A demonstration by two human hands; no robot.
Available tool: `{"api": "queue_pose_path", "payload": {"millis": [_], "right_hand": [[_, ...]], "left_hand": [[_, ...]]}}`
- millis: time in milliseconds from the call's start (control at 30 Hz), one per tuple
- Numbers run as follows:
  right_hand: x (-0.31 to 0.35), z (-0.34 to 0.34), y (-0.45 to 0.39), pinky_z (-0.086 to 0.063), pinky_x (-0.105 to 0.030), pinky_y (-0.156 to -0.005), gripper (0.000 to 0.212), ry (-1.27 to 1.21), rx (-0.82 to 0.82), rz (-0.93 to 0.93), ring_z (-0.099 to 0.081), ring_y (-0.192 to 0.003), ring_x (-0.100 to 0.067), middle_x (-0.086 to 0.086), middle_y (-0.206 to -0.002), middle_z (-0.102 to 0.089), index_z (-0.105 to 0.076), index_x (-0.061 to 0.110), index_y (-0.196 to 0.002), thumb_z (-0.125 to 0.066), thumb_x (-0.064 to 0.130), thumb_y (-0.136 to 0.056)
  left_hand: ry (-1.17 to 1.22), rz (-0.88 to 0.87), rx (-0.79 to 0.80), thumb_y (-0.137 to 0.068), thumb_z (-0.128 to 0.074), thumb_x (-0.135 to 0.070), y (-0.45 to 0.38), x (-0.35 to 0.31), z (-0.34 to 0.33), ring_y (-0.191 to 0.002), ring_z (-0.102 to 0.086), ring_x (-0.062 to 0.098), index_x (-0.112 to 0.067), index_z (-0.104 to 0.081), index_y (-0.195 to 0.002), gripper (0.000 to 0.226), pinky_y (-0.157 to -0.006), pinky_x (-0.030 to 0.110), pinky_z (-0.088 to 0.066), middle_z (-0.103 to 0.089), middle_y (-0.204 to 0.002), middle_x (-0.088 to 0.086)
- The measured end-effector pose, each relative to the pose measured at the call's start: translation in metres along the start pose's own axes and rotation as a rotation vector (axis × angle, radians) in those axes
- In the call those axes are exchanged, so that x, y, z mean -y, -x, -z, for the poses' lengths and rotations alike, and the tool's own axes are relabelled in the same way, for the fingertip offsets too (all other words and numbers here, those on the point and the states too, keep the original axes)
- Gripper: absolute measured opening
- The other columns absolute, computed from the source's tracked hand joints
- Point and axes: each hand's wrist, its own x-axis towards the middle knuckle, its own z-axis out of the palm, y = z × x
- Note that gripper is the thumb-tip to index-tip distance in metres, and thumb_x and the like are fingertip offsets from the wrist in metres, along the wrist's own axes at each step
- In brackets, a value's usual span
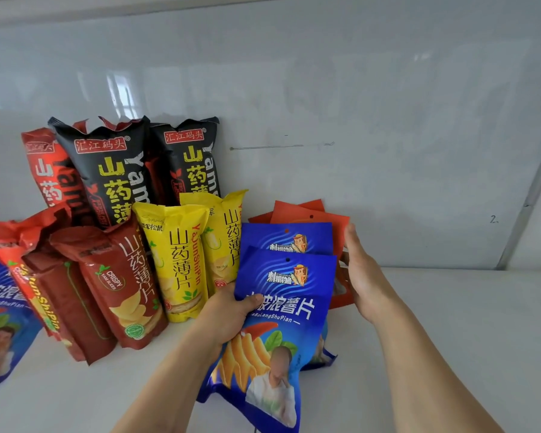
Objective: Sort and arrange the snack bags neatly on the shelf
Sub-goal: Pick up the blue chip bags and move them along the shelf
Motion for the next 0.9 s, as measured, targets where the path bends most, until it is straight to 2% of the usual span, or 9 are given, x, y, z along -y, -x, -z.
{"api": "queue_pose_path", "payload": {"millis": [67,133,200,233,333,433,667,800,900], "right_hand": [[0.002,-0.001,0.002,-0.051,-0.039,-0.093,0.057,0.024,0.013,0.02,-0.071,-0.094,-0.005,0.013,-0.094,-0.076,-0.067,0.037,-0.101,-0.027,0.076,-0.089],[0.002,-0.001,0.001,-0.052,-0.025,-0.075,0.062,0.1,0.034,0.079,-0.071,-0.077,0.002,0.01,-0.089,-0.076,-0.065,0.031,-0.106,-0.025,0.074,-0.087],[0.003,-0.001,0.0,-0.05,-0.013,-0.065,0.059,0.195,-0.012,0.156,-0.068,-0.071,0.008,0.007,-0.091,-0.073,-0.061,0.023,-0.107,-0.029,0.07,-0.09],[0.004,-0.001,0.002,-0.051,-0.013,-0.067,0.053,0.214,-0.036,0.194,-0.068,-0.071,0.007,0.006,-0.091,-0.072,-0.059,0.022,-0.104,-0.031,0.066,-0.093],[0.001,-0.001,-0.003,-0.058,-0.04,-0.085,0.041,0.073,-0.052,0.166,-0.074,-0.084,-0.014,0.001,-0.099,-0.075,-0.06,0.024,-0.105,-0.039,0.059,-0.097],[0.0,0.0,-0.006,-0.055,-0.049,-0.093,0.028,-0.054,-0.084,0.148,-0.074,-0.094,-0.02,0.003,-0.106,-0.075,-0.063,0.032,-0.103,-0.044,0.052,-0.099],[0.011,0.005,-0.007,-0.057,-0.046,-0.089,0.032,-0.144,-0.076,0.091,-0.074,-0.091,-0.023,-0.001,-0.102,-0.077,-0.066,0.022,-0.107,-0.044,0.044,-0.102],[0.013,0.01,-0.011,-0.057,-0.043,-0.09,0.033,-0.112,-0.036,0.087,-0.074,-0.094,-0.022,-0.001,-0.104,-0.076,-0.067,0.022,-0.109,-0.043,0.043,-0.103],[0.012,0.011,-0.011,-0.057,-0.039,-0.083,0.036,-0.08,-0.007,0.084,-0.074,-0.091,-0.021,-0.001,-0.101,-0.077,-0.066,0.022,-0.109,-0.041,0.047,-0.102]], "left_hand": [[-0.034,-0.019,-0.006,-0.091,-0.071,-0.039,0.001,-0.001,0.0,-0.089,-0.076,0.023,-0.025,-0.063,-0.107,0.023,-0.085,0.049,-0.061,-0.078,-0.099,0.0],[-0.045,-0.029,-0.003,-0.091,-0.07,-0.039,0.003,-0.004,-0.001,-0.089,-0.076,0.021,-0.025,-0.062,-0.108,0.023,-0.085,0.048,-0.061,-0.078,-0.1,0.0],[-0.057,-0.033,0.011,-0.091,-0.07,-0.039,0.004,-0.007,-0.002,-0.089,-0.076,0.02,-0.024,-0.061,-0.109,0.024,-0.085,0.046,-0.061,-0.078,-0.101,0.0],[-0.063,-0.037,0.02,-0.092,-0.069,-0.039,0.004,-0.008,-0.002,-0.088,-0.076,0.019,-0.024,-0.061,-0.109,0.024,-0.085,0.046,-0.061,-0.078,-0.101,0.0],[-0.085,-0.052,0.045,-0.094,-0.067,-0.038,0.006,-0.014,-0.003,-0.088,-0.076,0.018,-0.022,-0.061,-0.11,0.024,-0.085,0.044,-0.062,-0.077,-0.101,-0.001],[-0.104,-0.064,0.032,-0.097,-0.062,-0.04,0.007,-0.015,-0.003,-0.089,-0.075,0.015,-0.022,-0.06,-0.113,0.024,-0.083,0.038,-0.062,-0.076,-0.103,-0.003],[0.034,-0.078,0.03,-0.096,-0.063,-0.038,0.009,-0.017,-0.004,-0.091,-0.076,0.018,-0.03,-0.059,-0.109,0.016,-0.088,0.045,-0.06,-0.077,-0.103,-0.002],[0.119,-0.042,0.059,-0.092,-0.069,-0.038,0.01,-0.016,-0.005,-0.091,-0.076,0.025,-0.017,-0.063,-0.114,0.031,-0.088,0.05,-0.06,-0.078,-0.101,0.004],[0.157,-0.044,0.018,-0.091,-0.071,-0.032,0.01,-0.015,-0.005,-0.088,-0.077,0.027,-0.013,-0.065,-0.11,0.028,-0.086,0.049,-0.061,-0.079,-0.098,0.006]]}}
